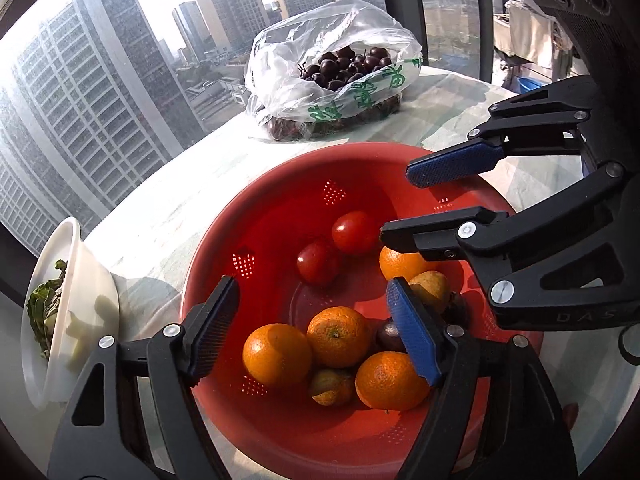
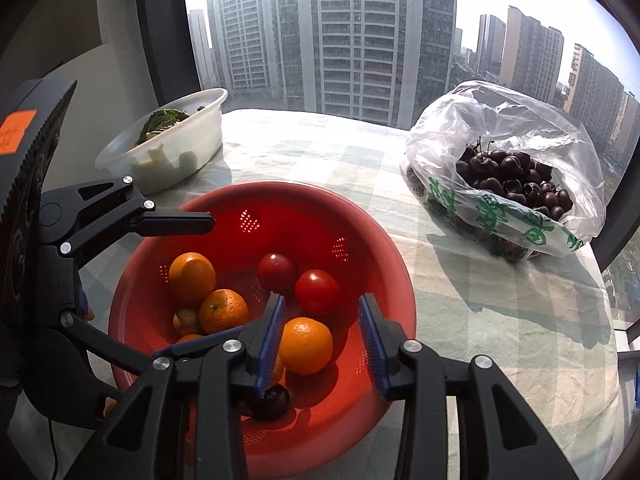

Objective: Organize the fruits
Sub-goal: 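Open both grippers to drop the tomatoes into the colander, then close the left gripper on a small brown fruit while the right gripper grasps a red plum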

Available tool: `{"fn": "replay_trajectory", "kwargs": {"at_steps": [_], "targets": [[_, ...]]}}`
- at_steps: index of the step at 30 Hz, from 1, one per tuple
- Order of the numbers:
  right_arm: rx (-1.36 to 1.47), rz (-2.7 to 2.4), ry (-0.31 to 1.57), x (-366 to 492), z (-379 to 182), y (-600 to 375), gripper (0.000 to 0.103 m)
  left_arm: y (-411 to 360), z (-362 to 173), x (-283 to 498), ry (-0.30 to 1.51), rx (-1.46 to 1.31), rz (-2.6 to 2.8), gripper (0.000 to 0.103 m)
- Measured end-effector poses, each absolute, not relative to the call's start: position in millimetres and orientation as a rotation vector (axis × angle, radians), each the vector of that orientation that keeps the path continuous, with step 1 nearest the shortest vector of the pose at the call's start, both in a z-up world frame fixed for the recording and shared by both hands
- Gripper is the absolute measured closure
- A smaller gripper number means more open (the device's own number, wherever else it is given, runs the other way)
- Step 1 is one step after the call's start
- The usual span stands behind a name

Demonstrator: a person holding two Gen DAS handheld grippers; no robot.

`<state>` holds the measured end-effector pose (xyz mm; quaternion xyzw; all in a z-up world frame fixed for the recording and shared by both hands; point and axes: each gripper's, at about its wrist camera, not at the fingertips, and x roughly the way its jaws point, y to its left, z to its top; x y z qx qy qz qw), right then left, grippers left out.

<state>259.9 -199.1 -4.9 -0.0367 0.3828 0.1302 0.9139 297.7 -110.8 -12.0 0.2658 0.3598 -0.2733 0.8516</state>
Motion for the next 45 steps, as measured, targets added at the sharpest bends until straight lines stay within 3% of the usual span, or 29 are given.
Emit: {"fn": "replay_trajectory", "kwargs": {"at_steps": [2, 7, 13, 20, 22, 24, 33, 34, 37, 39, 45], "targets": [[-0.052, 0.27, 0.759, 242.8, 5.3, -207.4, 0.055, -105.6, -4.0, 289.3, 0.737, 0.553, -0.561, 0.015], [0.01, 0.315, 0.679, 179.7, 20.7, -224.5, 0.042, -81.2, 19.1, 250.8, 0.683, 0.507, -0.539, 0.002], [0.016, 0.404, 0.668, 102.0, 2.2, -220.7, 0.041, -51.9, 22.7, 179.7, 0.655, 0.418, -0.563, 0.0], [0.084, 0.45, 0.746, 54.3, -37.5, -209.4, 0.041, -44.7, -16.3, 110.5, 0.738, 0.352, -0.606, 0.0], [0.086, 0.444, 0.765, 49.3, -43.0, -206.7, 0.034, -48.2, -25.1, 95.1, 0.73, 0.366, -0.626, 0.0], [0.086, 0.438, 0.761, 45.6, -44.4, -205.8, 0.028, -54.7, -32.6, 87.0, 0.75, 0.396, -0.623, 0.0], [0.079, 0.415, 0.739, 31.9, -42.7, -208.7, 0.027, -68.7, -50.3, 99.4, 0.835, 0.391, -0.655, 0.001], [0.083, 0.413, 0.741, 31.7, -43.8, -210.2, 0.027, -69.7, -49.9, 101.5, 0.834, 0.389, -0.657, 0.003], [0.091, 0.405, 0.745, 31.8, -45.9, -213.1, 0.027, -71.9, -51.0, 104.2, 0.853, 0.383, -0.678, 0.023], [0.094, 0.399, 0.744, 32.8, -46.1, -214.4, 0.028, -74.9, -53.3, 105.1, 0.866, 0.391, -0.689, 0.042], [0.087, 0.4, 0.751, 35.6, -47.3, -213.8, 0.035, -80.0, -54.9, 104.4, 0.869, 0.385, -0.722, 0.063]]}}
